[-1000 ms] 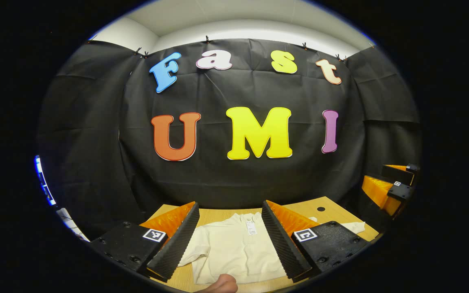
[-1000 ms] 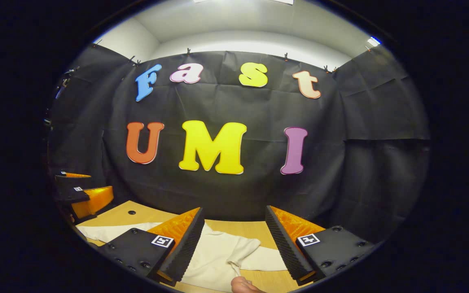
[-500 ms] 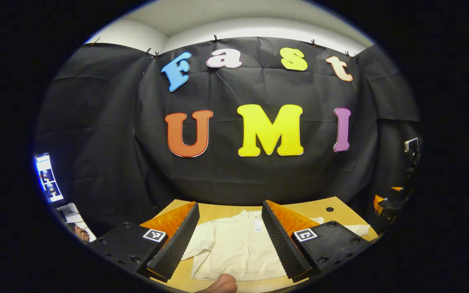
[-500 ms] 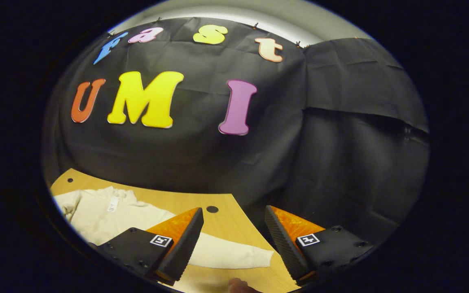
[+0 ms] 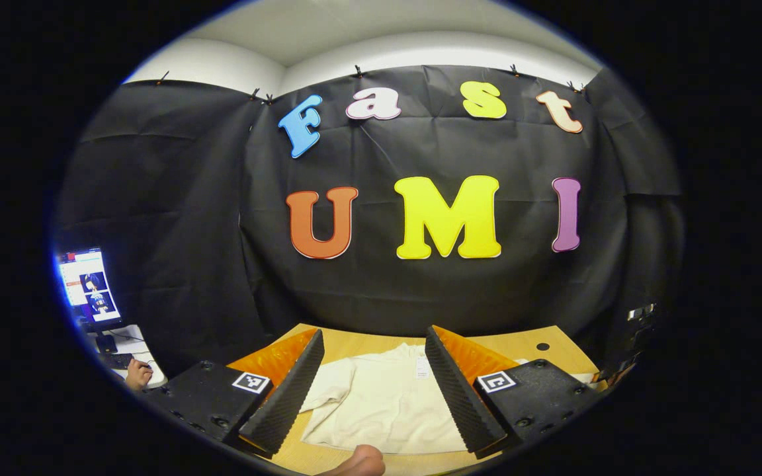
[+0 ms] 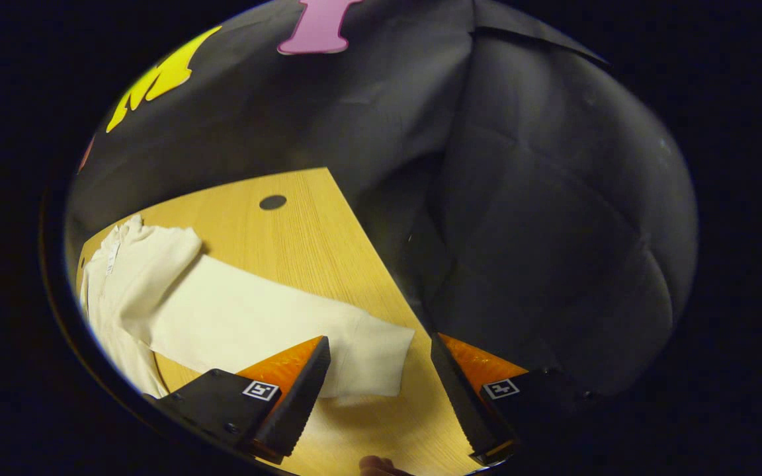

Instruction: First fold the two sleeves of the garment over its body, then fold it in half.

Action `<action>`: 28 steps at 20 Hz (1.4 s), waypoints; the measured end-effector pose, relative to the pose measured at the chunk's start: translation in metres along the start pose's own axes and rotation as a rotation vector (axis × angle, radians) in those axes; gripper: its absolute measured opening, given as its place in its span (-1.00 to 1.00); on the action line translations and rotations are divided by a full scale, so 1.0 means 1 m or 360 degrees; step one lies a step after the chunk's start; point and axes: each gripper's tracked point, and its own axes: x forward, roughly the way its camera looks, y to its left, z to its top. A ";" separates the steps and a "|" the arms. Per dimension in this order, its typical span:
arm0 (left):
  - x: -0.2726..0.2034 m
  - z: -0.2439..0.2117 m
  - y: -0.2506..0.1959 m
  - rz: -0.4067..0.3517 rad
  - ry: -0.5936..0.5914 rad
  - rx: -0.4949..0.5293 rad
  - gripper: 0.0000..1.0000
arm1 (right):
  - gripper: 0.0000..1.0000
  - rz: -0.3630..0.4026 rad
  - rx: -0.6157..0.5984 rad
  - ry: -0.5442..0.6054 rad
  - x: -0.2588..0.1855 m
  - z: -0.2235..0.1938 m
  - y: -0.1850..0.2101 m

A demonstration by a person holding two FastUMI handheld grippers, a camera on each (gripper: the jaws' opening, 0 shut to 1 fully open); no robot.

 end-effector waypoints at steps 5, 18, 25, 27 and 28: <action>0.007 -0.009 -0.001 -0.0033 0.0035 -0.0048 0.95 | 0.92 0.0039 0.0111 0.0308 0.021 -0.015 0.000; 0.023 -0.048 0.046 0.0016 0.0196 -0.0072 0.96 | 0.86 0.0074 0.0153 0.0799 0.027 -0.016 -0.004; 0.031 -0.065 0.069 0.0065 0.0273 -0.0029 0.96 | -0.30 0.0087 0.0187 0.0831 0.026 -0.014 -0.001; 0.030 -0.067 0.070 0.0055 0.0283 -0.0029 0.96 | -0.73 0.0082 0.0183 0.0845 0.024 -0.017 0.002; 0.031 -0.066 0.069 0.0042 0.0285 -0.0026 0.96 | -0.75 0.0071 0.0169 0.0855 0.022 -0.018 0.002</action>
